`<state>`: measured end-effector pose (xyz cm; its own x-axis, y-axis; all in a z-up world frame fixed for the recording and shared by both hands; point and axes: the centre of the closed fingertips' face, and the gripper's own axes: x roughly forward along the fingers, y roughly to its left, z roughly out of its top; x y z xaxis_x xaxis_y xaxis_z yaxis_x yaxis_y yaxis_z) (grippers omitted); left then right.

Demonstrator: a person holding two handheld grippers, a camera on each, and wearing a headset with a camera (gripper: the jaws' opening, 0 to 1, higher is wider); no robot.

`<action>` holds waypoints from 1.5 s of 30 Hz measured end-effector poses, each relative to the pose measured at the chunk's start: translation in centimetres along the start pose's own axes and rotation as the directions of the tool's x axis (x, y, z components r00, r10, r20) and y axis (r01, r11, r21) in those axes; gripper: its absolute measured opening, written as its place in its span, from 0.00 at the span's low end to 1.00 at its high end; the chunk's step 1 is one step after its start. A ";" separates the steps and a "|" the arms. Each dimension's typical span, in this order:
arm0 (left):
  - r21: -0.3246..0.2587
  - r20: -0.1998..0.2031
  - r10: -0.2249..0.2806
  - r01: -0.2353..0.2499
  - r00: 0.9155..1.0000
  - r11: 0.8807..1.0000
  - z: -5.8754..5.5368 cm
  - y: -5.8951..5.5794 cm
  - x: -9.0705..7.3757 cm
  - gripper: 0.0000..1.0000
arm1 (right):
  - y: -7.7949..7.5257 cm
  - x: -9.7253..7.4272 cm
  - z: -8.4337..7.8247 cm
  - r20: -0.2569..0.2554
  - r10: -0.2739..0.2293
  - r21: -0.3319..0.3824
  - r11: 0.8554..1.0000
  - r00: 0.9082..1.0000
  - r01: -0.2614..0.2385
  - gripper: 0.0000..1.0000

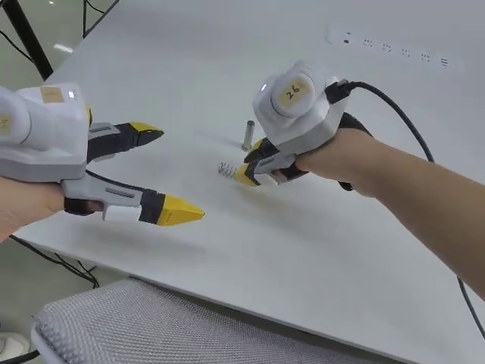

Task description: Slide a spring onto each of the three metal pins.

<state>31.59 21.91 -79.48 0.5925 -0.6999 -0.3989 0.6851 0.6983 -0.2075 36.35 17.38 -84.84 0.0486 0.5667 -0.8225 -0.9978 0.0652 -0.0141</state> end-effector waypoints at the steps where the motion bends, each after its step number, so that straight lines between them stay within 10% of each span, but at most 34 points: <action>1: -0.001 -0.001 0.000 0.000 1.000 1.000 0.0 0.0 0.0 0.93 | 0.0 0.1 -0.1 -0.004 0.000 -0.001 1.000 1.000 0.000 0.19; 23: -0.001 -0.029 -0.014 0.014 0.999 1.000 -0.2 -0.4 0.1 0.91 | 0.3 1.1 -1.3 -0.002 0.007 -0.005 1.000 1.000 -0.007 0.13; 45: 0.058 -0.045 -0.163 0.166 0.986 0.984 1.4 -4.3 4.5 0.85 | 1.9 -6.2 -2.9 0.065 -0.017 -0.103 0.994 0.998 0.024 0.13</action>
<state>31.92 15.56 -79.16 0.4530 -0.7968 -0.3999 0.7972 0.5628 -0.2185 33.99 11.60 -81.37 0.0684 0.6179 -0.7833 -0.9958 -0.0060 -0.0917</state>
